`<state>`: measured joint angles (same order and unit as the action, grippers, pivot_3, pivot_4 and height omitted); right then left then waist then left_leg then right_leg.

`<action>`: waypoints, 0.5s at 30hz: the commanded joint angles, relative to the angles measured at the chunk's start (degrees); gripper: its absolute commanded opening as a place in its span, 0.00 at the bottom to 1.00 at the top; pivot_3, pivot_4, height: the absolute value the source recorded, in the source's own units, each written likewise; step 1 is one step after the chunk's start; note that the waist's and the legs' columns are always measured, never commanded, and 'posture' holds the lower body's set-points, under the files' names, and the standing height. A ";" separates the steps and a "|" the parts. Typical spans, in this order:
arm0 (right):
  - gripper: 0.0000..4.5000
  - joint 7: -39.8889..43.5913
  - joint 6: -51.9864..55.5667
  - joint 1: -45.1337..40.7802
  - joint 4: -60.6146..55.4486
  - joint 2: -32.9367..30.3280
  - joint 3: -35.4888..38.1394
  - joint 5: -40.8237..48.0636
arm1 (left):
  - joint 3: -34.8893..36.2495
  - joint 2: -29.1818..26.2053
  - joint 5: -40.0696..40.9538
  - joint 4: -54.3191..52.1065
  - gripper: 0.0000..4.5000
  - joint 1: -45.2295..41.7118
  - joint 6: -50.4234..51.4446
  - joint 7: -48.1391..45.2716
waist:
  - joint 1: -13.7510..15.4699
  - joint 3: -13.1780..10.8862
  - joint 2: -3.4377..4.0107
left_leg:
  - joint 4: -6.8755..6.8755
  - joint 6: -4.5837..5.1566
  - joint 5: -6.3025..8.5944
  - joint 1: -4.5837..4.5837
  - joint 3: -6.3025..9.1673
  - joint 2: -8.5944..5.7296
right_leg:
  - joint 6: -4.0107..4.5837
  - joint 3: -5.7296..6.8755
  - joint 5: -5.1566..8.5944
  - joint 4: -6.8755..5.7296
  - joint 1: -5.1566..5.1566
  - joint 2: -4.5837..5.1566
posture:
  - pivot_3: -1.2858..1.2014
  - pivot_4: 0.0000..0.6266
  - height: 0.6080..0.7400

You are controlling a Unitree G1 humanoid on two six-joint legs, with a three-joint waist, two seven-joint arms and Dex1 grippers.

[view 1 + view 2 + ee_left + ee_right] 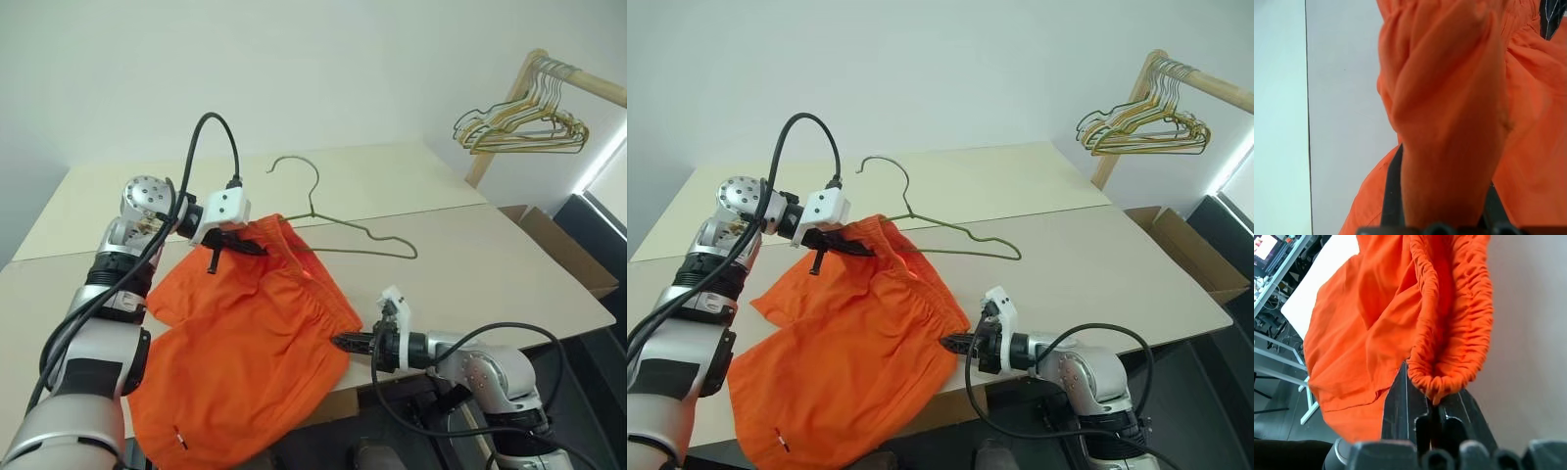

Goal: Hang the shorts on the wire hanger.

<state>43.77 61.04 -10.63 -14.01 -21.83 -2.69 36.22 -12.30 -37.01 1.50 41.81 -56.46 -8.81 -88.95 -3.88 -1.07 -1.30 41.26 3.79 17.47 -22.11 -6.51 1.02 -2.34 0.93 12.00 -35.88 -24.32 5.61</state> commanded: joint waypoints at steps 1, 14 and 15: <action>0.00 1.49 -2.09 -1.77 0.14 -2.66 3.56 1.46 | 2.21 -1.69 1.63 -2.67 0.00 -0.68 0.63 -0.04 | 0.00 0.00 0.00 | 0.00 0.00 0.00 0.00 0.00 0.00 | 0.00 0.00 0.00 0.00 0.00 0.00 | 0.49 0.00 1.00; 0.00 14.75 -1.13 -10.10 9.53 -23.66 5.87 2.23 | -0.70 -15.87 17.86 -18.40 0.00 11.02 10.17 -3.55 | -0.04 0.00 0.01 | -0.04 0.12 0.07 0.08 -0.02 0.09 | -0.02 -0.10 0.02 0.02 -0.01 0.03 | 0.50 0.00 1.00; 0.00 15.58 -1.27 -10.60 9.85 -24.61 5.69 2.22 | -0.94 -16.74 18.33 -19.26 0.00 11.86 10.32 -3.55 | 0.02 0.00 0.01 | -0.04 0.13 0.07 0.08 -0.01 0.10 | -0.02 -0.09 0.02 0.02 0.00 0.04 | 0.50 0.00 1.00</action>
<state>58.18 60.15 -20.59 -5.96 -43.88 1.53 39.02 -14.50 -50.58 18.19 23.61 -44.65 0.82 -92.30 -3.86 -1.08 -1.29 41.21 3.92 17.54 -22.02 -6.52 1.14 -2.36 0.85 12.02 -35.85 -24.32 5.64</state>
